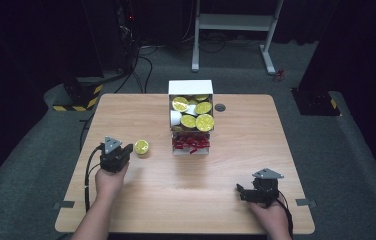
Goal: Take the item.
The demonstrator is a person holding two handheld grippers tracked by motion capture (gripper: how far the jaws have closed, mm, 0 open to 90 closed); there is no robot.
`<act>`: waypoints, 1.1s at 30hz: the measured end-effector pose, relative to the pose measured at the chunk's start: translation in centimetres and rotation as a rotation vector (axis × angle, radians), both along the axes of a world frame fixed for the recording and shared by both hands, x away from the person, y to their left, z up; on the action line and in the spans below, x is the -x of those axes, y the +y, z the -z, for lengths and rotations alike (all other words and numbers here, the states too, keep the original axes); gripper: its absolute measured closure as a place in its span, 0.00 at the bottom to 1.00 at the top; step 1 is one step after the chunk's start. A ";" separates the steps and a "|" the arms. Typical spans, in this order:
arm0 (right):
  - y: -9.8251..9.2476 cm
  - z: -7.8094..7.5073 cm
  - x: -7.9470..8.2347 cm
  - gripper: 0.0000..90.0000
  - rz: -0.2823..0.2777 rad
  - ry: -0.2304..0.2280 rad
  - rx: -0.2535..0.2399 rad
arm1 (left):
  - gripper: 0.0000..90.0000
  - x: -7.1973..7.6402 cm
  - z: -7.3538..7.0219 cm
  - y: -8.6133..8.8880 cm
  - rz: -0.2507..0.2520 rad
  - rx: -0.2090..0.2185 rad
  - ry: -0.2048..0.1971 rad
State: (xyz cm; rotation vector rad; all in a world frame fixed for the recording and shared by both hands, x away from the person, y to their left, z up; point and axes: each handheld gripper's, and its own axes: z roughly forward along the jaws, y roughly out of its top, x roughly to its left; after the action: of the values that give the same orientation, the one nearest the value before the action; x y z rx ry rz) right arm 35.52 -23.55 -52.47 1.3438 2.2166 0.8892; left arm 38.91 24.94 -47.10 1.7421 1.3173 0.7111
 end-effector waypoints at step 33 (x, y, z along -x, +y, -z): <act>0.0 0.0 0.0 0.09 0.002 0.001 -0.001 | 0.70 3.6 1.3 3.3 0.034 -0.037 0.069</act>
State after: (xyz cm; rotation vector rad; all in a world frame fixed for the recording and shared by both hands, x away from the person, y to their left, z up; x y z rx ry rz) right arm 35.50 -23.54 -52.47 1.3468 2.2153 0.8893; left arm 35.33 28.20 -48.38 1.8294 1.3251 0.6652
